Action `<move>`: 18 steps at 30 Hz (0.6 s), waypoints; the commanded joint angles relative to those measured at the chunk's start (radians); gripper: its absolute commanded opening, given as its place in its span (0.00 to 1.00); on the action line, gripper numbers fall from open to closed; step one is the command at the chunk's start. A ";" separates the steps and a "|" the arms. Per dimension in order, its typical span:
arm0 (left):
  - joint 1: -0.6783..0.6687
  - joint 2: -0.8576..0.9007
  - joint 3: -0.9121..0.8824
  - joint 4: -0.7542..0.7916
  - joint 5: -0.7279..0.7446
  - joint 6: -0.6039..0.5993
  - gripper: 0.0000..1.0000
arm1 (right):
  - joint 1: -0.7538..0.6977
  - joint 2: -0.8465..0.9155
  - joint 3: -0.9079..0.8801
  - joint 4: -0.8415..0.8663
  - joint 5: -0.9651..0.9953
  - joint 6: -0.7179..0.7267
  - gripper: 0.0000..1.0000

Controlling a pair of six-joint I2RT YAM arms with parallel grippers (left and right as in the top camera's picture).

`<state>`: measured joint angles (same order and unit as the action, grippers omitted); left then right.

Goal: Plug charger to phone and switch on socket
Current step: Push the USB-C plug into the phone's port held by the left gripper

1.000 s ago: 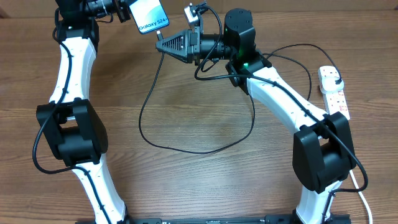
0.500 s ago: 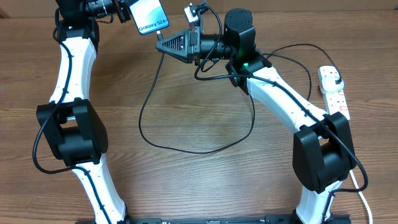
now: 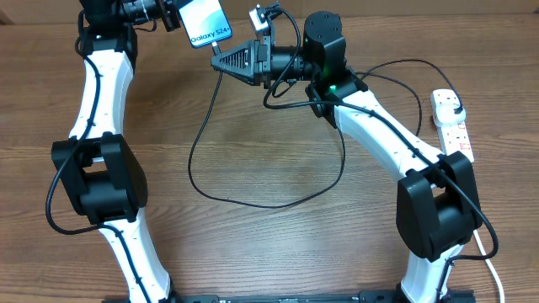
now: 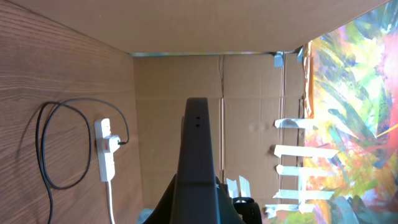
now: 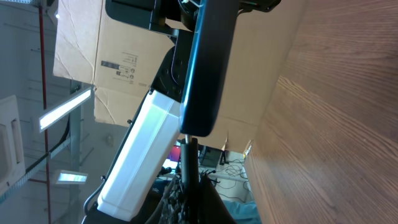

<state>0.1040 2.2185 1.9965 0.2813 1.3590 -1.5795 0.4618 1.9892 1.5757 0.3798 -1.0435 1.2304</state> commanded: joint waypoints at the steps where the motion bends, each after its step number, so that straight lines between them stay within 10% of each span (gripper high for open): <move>1: -0.010 -0.039 0.018 0.007 0.025 -0.018 0.04 | 0.003 -0.031 0.023 0.005 -0.004 -0.008 0.04; 18: -0.020 -0.039 0.018 0.008 0.021 -0.018 0.04 | 0.003 -0.031 0.023 0.005 0.004 -0.008 0.04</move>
<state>0.0975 2.2185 1.9965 0.2813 1.3609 -1.5803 0.4618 1.9892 1.5757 0.3790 -1.0466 1.2301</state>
